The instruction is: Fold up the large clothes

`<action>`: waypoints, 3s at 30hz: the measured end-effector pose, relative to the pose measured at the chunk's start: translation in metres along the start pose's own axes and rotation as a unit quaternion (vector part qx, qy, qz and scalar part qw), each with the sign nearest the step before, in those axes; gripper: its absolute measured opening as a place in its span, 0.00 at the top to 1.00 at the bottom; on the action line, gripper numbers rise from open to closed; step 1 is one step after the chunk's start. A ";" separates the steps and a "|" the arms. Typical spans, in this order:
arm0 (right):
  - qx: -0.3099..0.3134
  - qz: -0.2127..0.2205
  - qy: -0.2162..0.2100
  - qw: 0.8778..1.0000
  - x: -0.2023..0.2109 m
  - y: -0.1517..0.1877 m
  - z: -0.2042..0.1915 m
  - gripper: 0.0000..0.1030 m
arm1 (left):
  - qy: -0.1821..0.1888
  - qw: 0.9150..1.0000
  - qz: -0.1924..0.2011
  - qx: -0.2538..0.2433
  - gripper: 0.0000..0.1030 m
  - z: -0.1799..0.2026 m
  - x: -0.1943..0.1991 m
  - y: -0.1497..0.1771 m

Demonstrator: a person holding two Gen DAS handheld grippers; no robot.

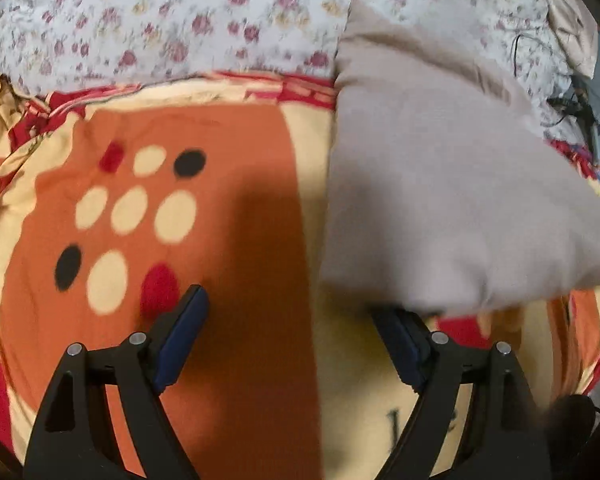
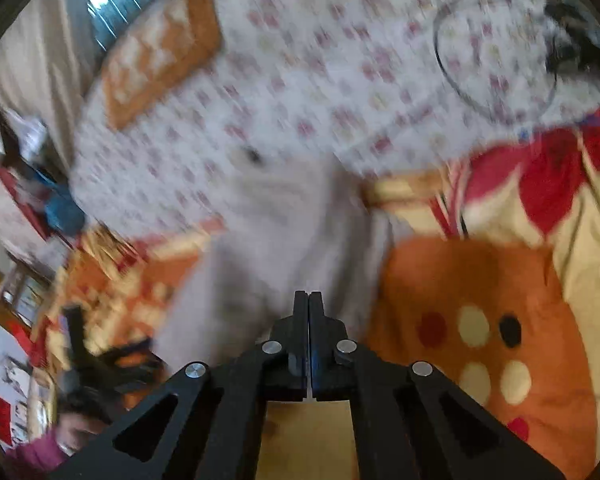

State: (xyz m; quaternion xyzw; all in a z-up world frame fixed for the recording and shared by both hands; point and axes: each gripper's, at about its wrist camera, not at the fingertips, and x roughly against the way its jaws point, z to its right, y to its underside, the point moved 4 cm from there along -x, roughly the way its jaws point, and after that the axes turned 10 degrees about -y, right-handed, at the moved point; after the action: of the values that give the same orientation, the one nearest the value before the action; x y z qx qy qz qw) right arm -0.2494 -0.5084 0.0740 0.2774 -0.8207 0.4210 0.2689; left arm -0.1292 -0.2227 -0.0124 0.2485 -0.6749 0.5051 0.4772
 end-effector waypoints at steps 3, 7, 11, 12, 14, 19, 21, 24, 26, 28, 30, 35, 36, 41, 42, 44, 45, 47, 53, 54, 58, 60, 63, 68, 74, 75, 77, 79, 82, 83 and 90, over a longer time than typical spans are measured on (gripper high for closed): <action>-0.037 0.014 -0.012 0.999 0.004 -0.005 0.011 0.82 | 0.002 1.000 0.011 -0.019 0.19 -0.005 0.017 -0.001; -0.056 0.045 -0.029 0.997 -0.007 -0.041 0.008 0.29 | 0.009 0.999 0.048 0.005 0.19 -0.018 0.049 -0.021; -0.033 0.049 0.001 0.998 -0.053 -0.092 0.001 0.29 | 0.013 0.998 0.066 0.007 0.19 -0.008 0.054 -0.050; -0.029 0.048 0.001 0.998 -0.067 -0.102 0.001 0.29 | 0.017 0.998 0.065 0.001 0.19 0.003 0.050 -0.055; -0.037 0.024 -0.007 0.999 -0.096 -0.117 0.005 0.31 | 0.022 0.998 0.052 -0.019 0.19 0.025 0.038 -0.061; -0.056 0.031 -0.015 0.998 -0.103 -0.121 0.021 0.98 | 0.051 0.998 0.019 -0.039 0.19 0.059 0.010 -0.056; -0.046 0.047 0.029 0.997 -0.088 -0.116 0.034 0.98 | 0.069 0.996 0.008 -0.056 0.18 0.072 0.005 -0.048; -0.072 0.012 0.045 0.996 -0.105 -0.105 0.061 0.98 | 0.076 0.996 -0.004 -0.047 0.18 0.078 -0.001 -0.049; -0.081 0.011 0.029 0.996 -0.105 -0.104 0.063 0.97 | 0.072 0.996 -0.007 -0.042 0.18 0.079 0.000 -0.052; -0.072 0.021 0.025 0.997 -0.085 -0.109 0.050 0.86 | 0.064 0.997 -0.001 -0.044 0.18 0.078 0.003 -0.054; -0.050 0.031 0.026 0.998 -0.058 -0.108 0.034 0.66 | 0.054 0.997 0.004 -0.050 0.18 0.078 0.006 -0.054; -0.040 -0.005 0.039 0.998 -0.044 -0.077 0.019 0.29 | 0.044 0.998 0.008 -0.040 0.18 0.078 0.007 -0.053; -0.055 -0.022 0.021 0.998 -0.054 -0.070 0.021 0.29 | 0.043 0.998 0.009 -0.040 0.18 0.078 0.007 -0.053; -0.010 -0.045 0.039 0.998 -0.081 -0.078 0.014 0.94 | 0.041 0.999 0.009 -0.029 0.18 0.080 0.008 -0.055; 0.006 -0.026 0.043 0.999 -0.077 -0.086 0.010 0.94 | 0.040 0.999 0.012 -0.030 0.18 0.081 0.009 -0.056; 0.019 -0.001 0.066 0.998 -0.073 -0.095 0.013 0.96 | 0.034 0.999 0.015 -0.033 0.17 0.086 0.007 -0.058; 0.019 0.000 0.094 0.995 -0.079 -0.096 0.024 0.97 | 0.032 0.999 0.016 -0.035 0.17 0.087 0.006 -0.057; -0.009 -0.024 0.113 0.993 -0.094 -0.088 0.047 0.98 | 0.029 0.999 0.017 -0.039 0.17 0.090 0.004 -0.057; -0.026 0.006 0.072 0.997 -0.045 -0.074 0.029 0.59 | 0.035 0.999 0.010 -0.028 0.17 0.087 0.001 -0.055; -0.022 0.020 0.055 0.998 -0.031 -0.074 0.019 0.53 | 0.035 0.999 0.010 -0.026 0.17 0.087 0.001 -0.055; 0.014 0.005 0.035 0.999 -0.038 -0.063 -0.007 0.45 | 0.034 0.999 0.010 -0.029 0.17 0.090 0.001 -0.055; 0.017 -0.039 0.064 0.997 -0.067 -0.050 0.001 0.45 | 0.051 0.998 0.000 -0.029 0.17 0.086 0.002 -0.056; -0.024 -0.048 0.056 0.997 -0.086 -0.040 0.031 0.34 | 0.109 0.994 -0.009 -0.007 0.17 0.072 0.003 -0.060; -0.063 -0.018 -0.041 0.997 -0.076 -0.055 0.048 0.24 | 0.181 0.981 -0.024 0.064 0.15 0.039 -0.021 -0.089; -0.068 -0.071 -0.123 0.988 -0.113 -0.058 0.050 0.20 | 0.261 0.959 -0.103 0.048 0.08 0.062 -0.066 -0.098; -0.068 -0.071 -0.134 0.986 -0.115 -0.058 0.048 0.22 | 0.259 0.961 -0.095 0.037 0.08 0.067 -0.065 -0.100; -0.060 -0.072 -0.128 0.987 -0.118 -0.056 0.044 0.34 | 0.259 0.962 -0.091 0.004 0.22 0.077 -0.061 -0.103; -0.062 -0.060 -0.132 0.988 -0.111 -0.057 0.040 0.54 | 0.264 0.961 -0.088 -0.002 0.42 0.081 -0.051 -0.105; -0.072 -0.028 -0.168 0.983 -0.086 -0.062 0.025 0.81 | 0.266 0.962 -0.057 -0.024 0.70 0.077 -0.018 -0.107; -0.070 -0.023 -0.181 0.981 -0.077 -0.063 0.018 0.82 | 0.271 0.961 -0.049 -0.026 0.70 0.071 -0.003 -0.106; -0.045 -0.044 -0.240 0.969 -0.033 -0.018 -0.059 0.82 | 0.254 0.966 -0.025 -0.049 0.69 0.013 0.083 -0.052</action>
State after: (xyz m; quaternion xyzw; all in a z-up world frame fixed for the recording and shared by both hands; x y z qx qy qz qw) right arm -0.2018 -0.4602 0.0905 0.3942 -0.8661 0.2925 0.0947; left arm -0.1264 -0.2416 0.0846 0.1052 -0.5492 0.5053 0.6573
